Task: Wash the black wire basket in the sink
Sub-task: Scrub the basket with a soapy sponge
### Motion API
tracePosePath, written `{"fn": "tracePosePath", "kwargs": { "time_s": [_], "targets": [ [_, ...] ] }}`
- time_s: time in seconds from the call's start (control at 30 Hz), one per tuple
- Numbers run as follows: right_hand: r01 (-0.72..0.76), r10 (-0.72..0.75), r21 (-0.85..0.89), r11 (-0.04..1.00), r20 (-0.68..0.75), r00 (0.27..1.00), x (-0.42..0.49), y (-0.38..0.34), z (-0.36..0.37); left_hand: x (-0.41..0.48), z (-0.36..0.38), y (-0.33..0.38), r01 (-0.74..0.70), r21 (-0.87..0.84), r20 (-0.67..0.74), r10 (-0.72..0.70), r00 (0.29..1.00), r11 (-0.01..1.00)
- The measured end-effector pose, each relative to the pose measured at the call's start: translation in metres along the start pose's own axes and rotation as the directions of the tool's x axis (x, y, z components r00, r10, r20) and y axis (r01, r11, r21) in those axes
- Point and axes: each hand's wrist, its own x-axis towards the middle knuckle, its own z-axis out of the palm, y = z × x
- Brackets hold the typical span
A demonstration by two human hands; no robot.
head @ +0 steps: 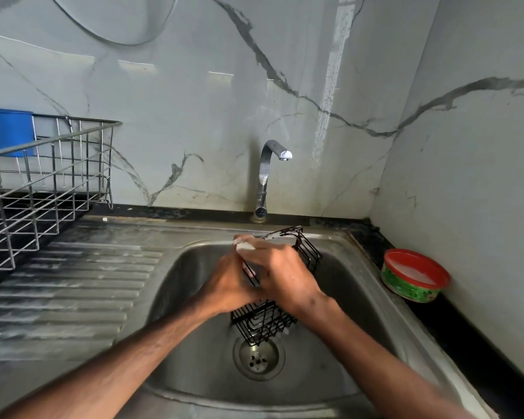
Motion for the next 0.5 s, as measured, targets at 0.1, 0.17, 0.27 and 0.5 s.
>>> {"fn": "tracePosePath", "kwargs": {
  "time_s": [0.1,0.17,0.27,0.5],
  "targets": [
    [0.05,-0.049,-0.017,0.999,0.067,0.997,-0.013,-0.001,0.003,0.003,-0.009,-0.006,0.085,-0.009,0.024,-0.085,0.996,0.996],
    [0.075,-0.071,-0.036,0.997,0.088,0.994,-0.013,0.005,-0.001,0.003,-0.012,-0.006,0.088,-0.021,0.016,-0.088,0.996,0.996],
    [0.071,-0.07,-0.005,0.997,0.026,0.997,0.002,0.009,0.0,0.0,-0.013,0.004,0.08,-0.033,-0.001,-0.081,0.997,0.996],
    [-0.12,0.207,0.333,0.935,-0.239,0.949,0.015,0.007,-0.001,0.0,-0.01,0.0,0.1,0.025,0.003,-0.1,0.995,0.995]
  ]
}}
